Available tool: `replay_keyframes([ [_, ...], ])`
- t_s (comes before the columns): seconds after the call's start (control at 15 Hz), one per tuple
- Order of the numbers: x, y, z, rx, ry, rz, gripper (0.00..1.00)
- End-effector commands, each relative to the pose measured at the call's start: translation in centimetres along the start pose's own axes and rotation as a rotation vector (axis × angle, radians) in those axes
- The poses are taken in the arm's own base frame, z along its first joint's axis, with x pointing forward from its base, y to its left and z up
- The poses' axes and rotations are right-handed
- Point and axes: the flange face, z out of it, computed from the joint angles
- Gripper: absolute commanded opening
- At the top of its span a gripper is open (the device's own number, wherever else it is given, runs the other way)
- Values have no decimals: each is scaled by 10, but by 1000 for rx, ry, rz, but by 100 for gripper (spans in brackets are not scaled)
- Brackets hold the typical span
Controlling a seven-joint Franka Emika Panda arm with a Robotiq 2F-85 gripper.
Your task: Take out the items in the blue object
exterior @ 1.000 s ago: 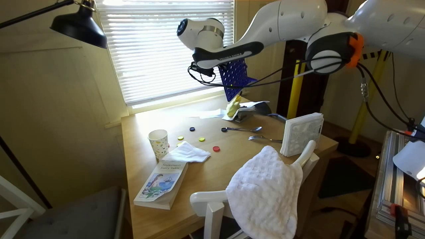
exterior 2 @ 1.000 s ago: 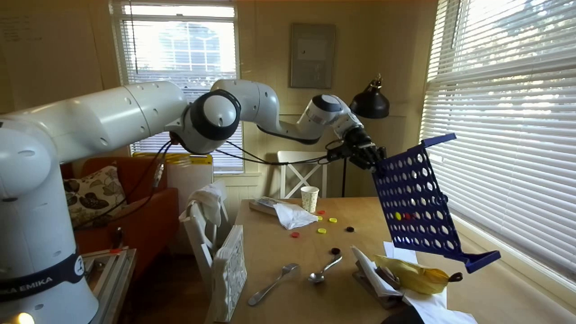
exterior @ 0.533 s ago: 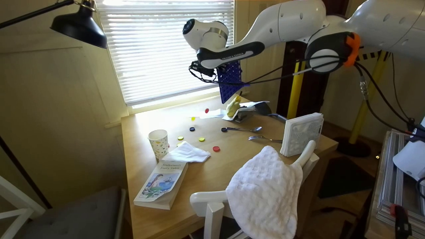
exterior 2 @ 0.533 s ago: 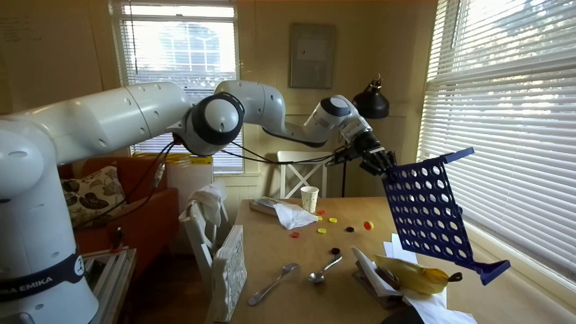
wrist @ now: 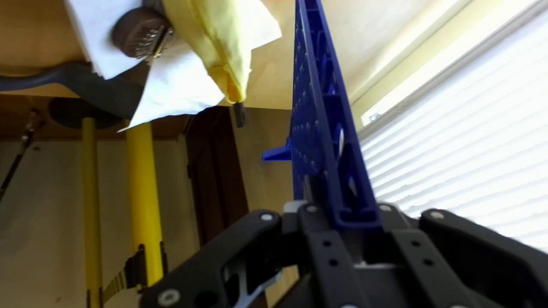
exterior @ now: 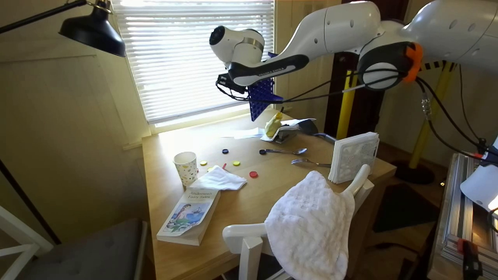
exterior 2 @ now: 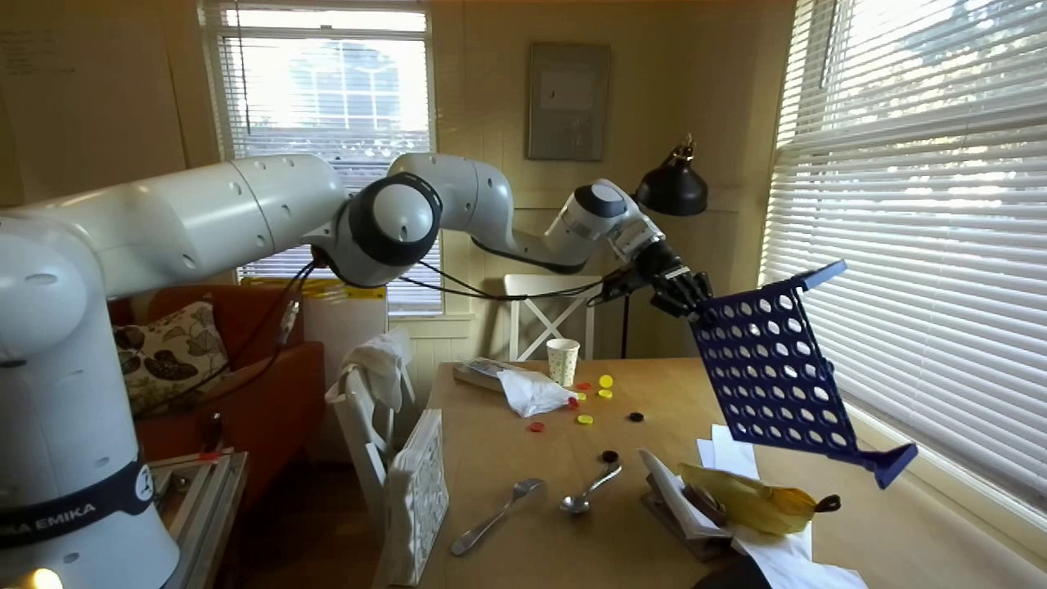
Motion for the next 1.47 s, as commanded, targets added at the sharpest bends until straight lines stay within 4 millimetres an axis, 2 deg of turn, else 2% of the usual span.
replay_keyframes([
  [0.0, 5, -21, -41, 201, 0, 0, 4],
  [0.4, 7, -45, -102, 512, -142, 104, 4],
  [0.53, 3, -48, -113, 600, -206, 145, 4],
  [0.93, -24, -46, -116, 712, -452, 246, 4],
  [1.0, -34, -43, -115, 689, -452, 183, 4],
  [1.07, -44, -39, -115, 622, -366, 90, 4],
  [1.13, -34, -43, -111, 667, -393, 161, 17],
  [1.27, -47, -38, -109, 627, -369, 110, 17],
  [1.33, -49, -37, -110, 623, -366, 101, 4],
  [1.4, -42, -40, -112, 616, -415, 141, 4],
])
